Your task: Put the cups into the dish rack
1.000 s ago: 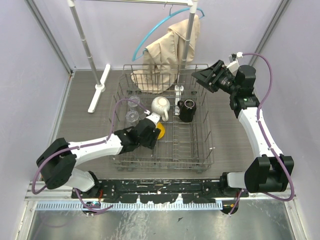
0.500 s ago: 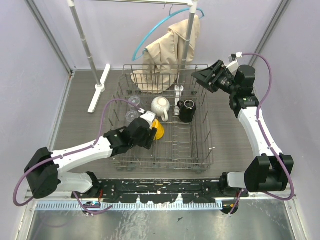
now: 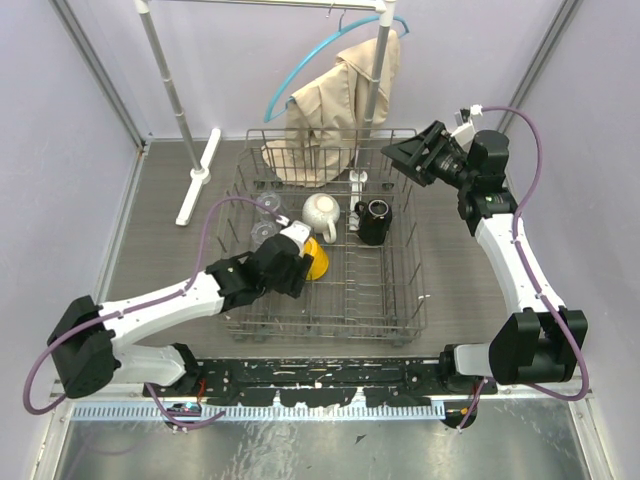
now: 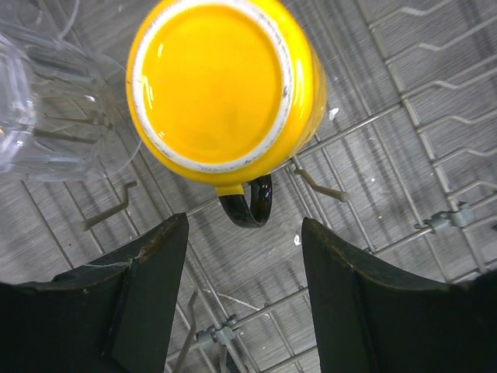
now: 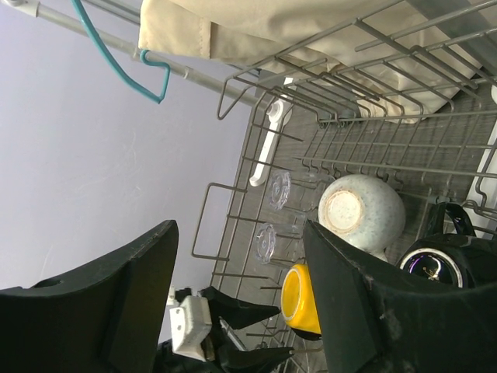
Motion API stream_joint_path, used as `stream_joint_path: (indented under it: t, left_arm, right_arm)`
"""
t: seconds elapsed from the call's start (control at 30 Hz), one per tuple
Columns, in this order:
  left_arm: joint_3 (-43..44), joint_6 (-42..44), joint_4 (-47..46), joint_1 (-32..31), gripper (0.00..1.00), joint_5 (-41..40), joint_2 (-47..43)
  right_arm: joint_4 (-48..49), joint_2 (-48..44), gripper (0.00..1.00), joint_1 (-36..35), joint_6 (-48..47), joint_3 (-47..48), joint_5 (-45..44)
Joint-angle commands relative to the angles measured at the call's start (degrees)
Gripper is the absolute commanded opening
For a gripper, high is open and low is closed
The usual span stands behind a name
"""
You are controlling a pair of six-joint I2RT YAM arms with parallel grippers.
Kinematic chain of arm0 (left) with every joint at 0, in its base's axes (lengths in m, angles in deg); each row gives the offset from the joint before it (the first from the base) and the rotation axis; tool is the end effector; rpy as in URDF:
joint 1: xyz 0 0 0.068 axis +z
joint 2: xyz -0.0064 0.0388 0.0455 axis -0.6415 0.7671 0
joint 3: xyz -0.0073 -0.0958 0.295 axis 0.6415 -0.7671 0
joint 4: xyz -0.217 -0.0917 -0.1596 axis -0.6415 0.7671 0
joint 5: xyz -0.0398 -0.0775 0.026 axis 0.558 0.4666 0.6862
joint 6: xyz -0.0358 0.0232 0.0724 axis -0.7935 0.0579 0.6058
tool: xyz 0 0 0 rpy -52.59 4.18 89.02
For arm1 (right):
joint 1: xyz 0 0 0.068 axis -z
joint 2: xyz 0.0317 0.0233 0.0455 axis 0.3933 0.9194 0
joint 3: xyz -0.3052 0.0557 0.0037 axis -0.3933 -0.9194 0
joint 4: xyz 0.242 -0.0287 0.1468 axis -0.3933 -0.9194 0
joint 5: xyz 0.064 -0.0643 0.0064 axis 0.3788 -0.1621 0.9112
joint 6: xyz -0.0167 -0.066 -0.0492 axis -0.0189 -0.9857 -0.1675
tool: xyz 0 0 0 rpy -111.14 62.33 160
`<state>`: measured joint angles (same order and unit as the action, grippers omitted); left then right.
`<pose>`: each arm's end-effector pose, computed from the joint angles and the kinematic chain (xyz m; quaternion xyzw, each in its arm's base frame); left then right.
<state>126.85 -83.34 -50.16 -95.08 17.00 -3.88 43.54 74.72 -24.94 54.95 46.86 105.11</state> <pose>0.1897 -0.2358 0.2331 0.2370 0.8872 -0.1162 0.3783 0.3472 0.0572 0.4071 0.1016 0.7403 0.5016 0.4360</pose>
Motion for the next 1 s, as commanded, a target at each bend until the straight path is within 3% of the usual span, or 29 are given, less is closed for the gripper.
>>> stream_joint_path:
  t: [0.0,0.27,0.5,0.7,0.97]
  left_arm:
    - [3.7,-1.2,3.5,-0.1,0.68,-1.0,-4.6]
    - [9.5,-3.1,11.6,-0.1,0.72,-5.0,-11.8]
    - [23.7,-3.1,24.2,1.5,0.82,-14.3,-13.6]
    - [32.0,-2.9,27.7,14.5,0.91,-11.2,-13.9]
    - [29.9,-6.9,29.5,30.9,0.99,-8.2,-11.6]
  right_arm:
    - [1.5,-0.8,0.71,-0.3,-0.7,0.2,0.0]
    - [-0.6,-0.5,0.71,-0.3,-4.0,-1.9,-1.0]
    - [-6.0,0.3,0.71,0.0,-9.9,0.1,-3.9]
    - [-13.2,2.0,0.71,1.0,-17.1,5.2,-9.0]
    - [-20.7,8.9,0.74,1.8,-25.8,17.4,-16.7]
